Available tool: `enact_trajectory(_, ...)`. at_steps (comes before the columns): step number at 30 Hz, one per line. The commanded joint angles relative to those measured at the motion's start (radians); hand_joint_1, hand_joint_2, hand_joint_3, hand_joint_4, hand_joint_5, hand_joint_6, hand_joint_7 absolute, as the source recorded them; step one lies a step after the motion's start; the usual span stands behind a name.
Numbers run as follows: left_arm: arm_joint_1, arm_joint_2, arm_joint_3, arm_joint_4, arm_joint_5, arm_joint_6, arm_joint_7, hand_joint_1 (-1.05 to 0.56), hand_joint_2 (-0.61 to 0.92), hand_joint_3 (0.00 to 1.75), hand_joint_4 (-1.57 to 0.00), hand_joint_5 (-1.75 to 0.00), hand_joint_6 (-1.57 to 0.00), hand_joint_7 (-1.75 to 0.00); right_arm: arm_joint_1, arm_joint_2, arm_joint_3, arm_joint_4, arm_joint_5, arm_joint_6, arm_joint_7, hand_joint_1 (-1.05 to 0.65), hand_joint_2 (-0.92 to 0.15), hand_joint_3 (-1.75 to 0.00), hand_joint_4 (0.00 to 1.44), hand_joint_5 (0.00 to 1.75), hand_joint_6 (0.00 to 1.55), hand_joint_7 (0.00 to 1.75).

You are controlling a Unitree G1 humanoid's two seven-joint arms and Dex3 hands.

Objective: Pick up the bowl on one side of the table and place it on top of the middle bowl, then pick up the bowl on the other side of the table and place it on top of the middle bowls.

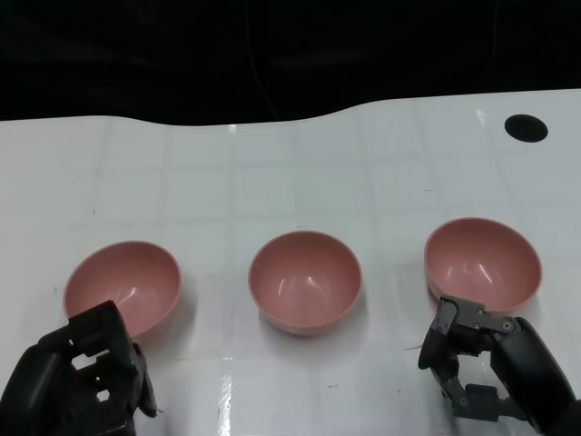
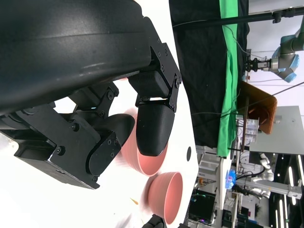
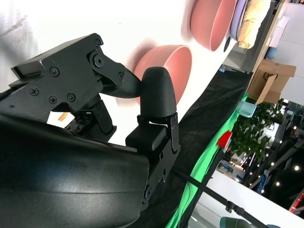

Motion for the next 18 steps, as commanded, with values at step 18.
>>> enact_trajectory(18,0.005,0.008,0.009,-0.006,-0.006,0.005,0.005,-0.01,0.45,1.39,-0.89,-1.75,-0.79,-1.70,-0.015,-0.016,-0.010,0.039,-0.030,-0.068,-0.038,-0.14,-0.66,-1.00,0.84,1.75,0.73,1.51)
